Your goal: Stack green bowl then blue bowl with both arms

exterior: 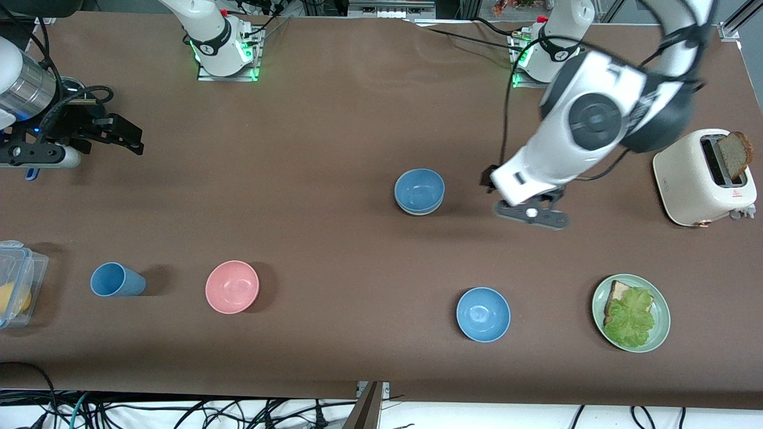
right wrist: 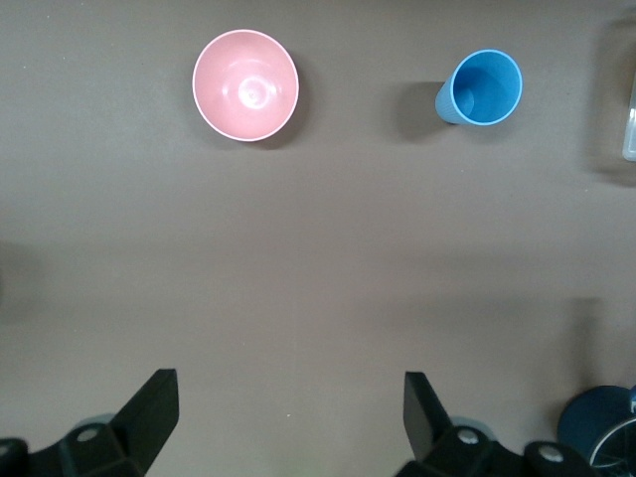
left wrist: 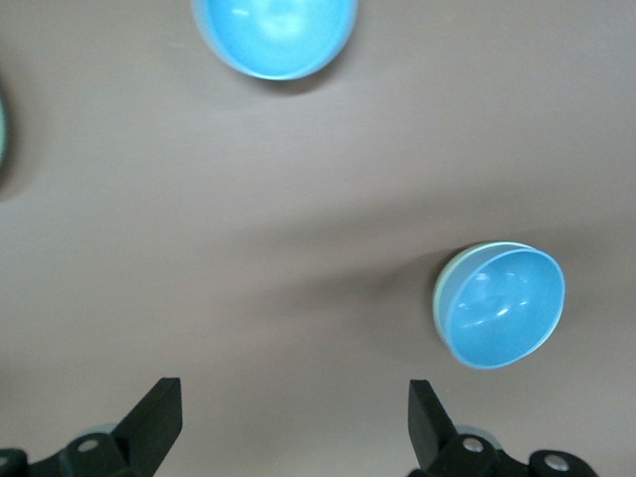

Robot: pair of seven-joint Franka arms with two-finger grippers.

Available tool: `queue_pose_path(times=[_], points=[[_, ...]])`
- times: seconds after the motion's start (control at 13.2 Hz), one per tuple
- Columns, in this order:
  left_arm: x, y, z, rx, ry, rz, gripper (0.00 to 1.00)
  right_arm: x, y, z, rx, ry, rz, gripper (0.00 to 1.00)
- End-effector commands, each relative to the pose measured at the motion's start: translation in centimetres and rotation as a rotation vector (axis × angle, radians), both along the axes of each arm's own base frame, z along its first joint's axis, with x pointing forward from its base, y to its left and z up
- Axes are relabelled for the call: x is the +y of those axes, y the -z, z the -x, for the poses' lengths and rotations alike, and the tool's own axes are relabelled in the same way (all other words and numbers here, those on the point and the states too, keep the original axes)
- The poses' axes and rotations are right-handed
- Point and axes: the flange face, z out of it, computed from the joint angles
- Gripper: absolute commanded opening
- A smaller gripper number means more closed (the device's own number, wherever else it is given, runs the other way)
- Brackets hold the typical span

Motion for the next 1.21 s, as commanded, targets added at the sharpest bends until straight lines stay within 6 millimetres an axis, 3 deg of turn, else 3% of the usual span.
queue_pose_path(times=[0.0,0.08,0.3,0.38,0.6,0.68,1.13], points=[[4.7,-4.7,-1.1,0.036,-0.074,-0.031,1.0,0.2,-0.4,0.0,-0.009,0.006,0.005,1.0],[6.4,-5.9,-1.0,0.062,-0.093,-0.04,1.0,0.2,-0.5,0.0,-0.01,0.006,0.005,1.0],[8.5,-8.8,0.0,0.033,-0.116,-0.045,1.0,0.2,-0.4,0.0,-0.009,0.006,0.005,1.0],[10.6,-9.2,0.0,0.013,-0.137,-0.037,1.0,0.2,-0.5,0.0,-0.01,0.006,0.005,1.0],[16.0,-7.7,4.0,-0.104,-0.127,0.005,1.0,0.2,-0.4,0.0,-0.009,0.006,0.005,1.0],[17.0,-7.2,5.4,-0.098,-0.146,0.022,1.0,0.2,-0.5,0.0,-0.01,0.006,0.005,1.0],[16.0,-7.0,5.8,-0.089,-0.132,0.018,1.0,0.2,-0.4,0.0,-0.009,0.006,0.005,1.0]])
